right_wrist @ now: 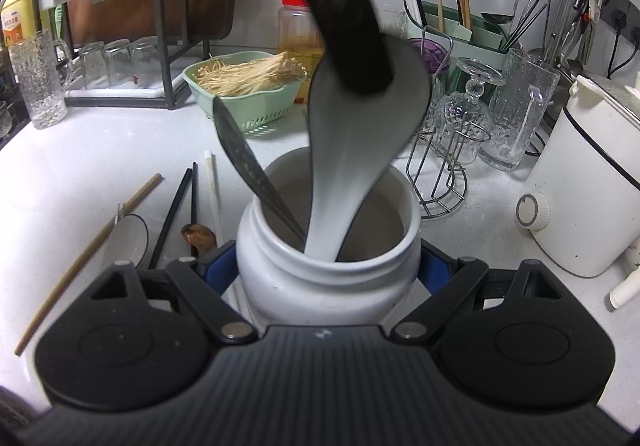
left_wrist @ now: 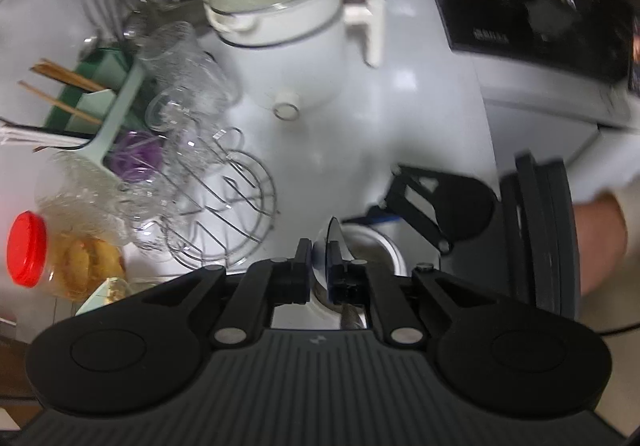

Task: Organize utensils
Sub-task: 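Open the left gripper to release the porcelain spoon inside the jar, then move the left gripper down to another white porcelain spoon on the counter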

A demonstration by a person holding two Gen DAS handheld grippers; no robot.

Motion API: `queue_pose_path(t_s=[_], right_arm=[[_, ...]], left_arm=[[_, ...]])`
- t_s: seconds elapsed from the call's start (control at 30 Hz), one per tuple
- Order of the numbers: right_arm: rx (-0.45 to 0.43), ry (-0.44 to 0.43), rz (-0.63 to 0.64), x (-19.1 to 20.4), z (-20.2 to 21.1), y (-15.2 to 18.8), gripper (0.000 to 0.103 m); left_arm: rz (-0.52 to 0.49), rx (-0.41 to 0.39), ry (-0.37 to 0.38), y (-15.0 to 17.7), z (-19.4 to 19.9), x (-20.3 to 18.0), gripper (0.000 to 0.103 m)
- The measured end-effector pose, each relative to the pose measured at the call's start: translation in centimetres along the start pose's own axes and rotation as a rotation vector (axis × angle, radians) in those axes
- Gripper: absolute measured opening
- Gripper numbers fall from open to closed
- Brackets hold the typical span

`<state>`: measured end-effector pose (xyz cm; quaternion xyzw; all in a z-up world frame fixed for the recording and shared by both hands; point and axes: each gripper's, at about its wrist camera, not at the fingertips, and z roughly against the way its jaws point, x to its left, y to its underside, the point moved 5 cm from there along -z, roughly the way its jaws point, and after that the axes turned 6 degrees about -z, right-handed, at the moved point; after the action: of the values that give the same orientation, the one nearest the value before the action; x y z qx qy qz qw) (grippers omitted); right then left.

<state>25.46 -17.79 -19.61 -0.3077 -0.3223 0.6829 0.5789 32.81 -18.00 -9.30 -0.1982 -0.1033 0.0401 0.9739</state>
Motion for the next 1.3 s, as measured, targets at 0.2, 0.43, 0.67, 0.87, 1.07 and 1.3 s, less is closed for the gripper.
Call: queue_pose_path(t_s=[0.2, 0.43, 0.67, 0.87, 1.07, 1.3], right_arm=[[0.001, -0.005, 0.004, 0.0, -0.1, -0.1, 0.093], [0.004, -0.012, 0.013, 0.1, -0.2, -0.1, 0.093], [0.002, -0.011, 0.012, 0.2, -0.3, -0.2, 0.093], [-0.002, -0.006, 0.002, 0.2, -0.3, -0.2, 0.093], [-0.003, 0.002, -0.002, 0.2, -0.4, -0.4, 0.093], [-0.006, 0.011, -0.012, 0.3, -0.3, -0.3, 0.092]], left_arm=[[-0.019, 0.050, 0.057, 0.5, -1.7, -0.9, 0.011], [-0.008, 0.069, 0.085, 0.6, -3.2, -0.9, 0.013], [0.072, 0.061, 0.107, 0.9, -3.2, -0.1, 0.013], [0.180, 0.008, 0.104, 1.6, -1.8, 1.0, 0.021], [0.313, -0.095, 0.063, 2.5, 1.3, 2.4, 0.026], [0.483, -0.195, -0.023, 4.8, 4.5, 3.6, 0.027]])
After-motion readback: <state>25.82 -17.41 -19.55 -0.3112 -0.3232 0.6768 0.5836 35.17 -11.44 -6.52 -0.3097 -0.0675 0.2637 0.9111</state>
